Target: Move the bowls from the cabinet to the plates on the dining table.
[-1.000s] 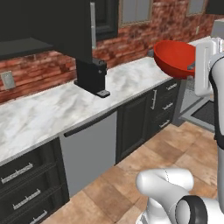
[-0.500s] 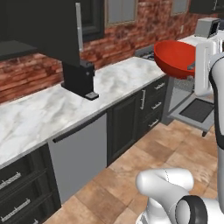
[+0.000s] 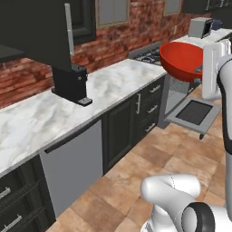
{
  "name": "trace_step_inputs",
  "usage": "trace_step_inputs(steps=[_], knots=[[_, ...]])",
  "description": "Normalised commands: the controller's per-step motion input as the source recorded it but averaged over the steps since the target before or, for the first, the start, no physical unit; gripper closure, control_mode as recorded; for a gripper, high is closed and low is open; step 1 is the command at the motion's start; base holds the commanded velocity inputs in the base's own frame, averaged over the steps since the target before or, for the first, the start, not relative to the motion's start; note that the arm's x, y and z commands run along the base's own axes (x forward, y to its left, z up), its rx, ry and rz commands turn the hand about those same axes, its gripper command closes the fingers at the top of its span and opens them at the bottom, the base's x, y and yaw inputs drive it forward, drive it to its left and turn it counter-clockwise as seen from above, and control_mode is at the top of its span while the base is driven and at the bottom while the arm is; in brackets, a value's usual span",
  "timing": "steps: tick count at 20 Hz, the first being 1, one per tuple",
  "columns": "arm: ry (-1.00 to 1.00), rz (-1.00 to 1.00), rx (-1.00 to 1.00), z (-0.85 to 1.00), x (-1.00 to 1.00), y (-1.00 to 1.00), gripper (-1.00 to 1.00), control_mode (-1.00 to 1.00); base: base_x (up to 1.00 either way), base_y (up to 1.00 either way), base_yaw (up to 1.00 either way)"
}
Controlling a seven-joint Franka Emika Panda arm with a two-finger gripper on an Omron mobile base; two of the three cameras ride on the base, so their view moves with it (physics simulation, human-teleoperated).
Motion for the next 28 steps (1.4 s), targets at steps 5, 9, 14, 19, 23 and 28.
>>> trace_step_inputs(steps=[5, 9, 14, 19, 23, 28], knots=[[0.0, 0.0, 0.0, 0.0, 0.0, 0.0, 1.0, 1.0, -0.4, 0.07, -0.12], [0.0, 0.0, 0.0, 0.0, 0.0, 0.0, 1.0, 1.0, -0.12, 0.04, -0.24], [0.0, 0.0, 0.0, 0.0, 0.0, 0.0, 1.0, 1.0, -0.06, 0.02, -0.25], [0.0, 0.0, 0.0, 0.0, 0.0, 0.0, 1.0, 1.0, -0.01, 0.0, -0.25], [0.0, 0.0, 0.0, 0.0, 0.0, 0.0, 1.0, 1.0, 0.0, 0.0, -0.25], [0.0, 0.0, 0.0, 0.0, 0.0, 0.0, 1.0, 1.0, 0.0, 0.0, -0.25]])
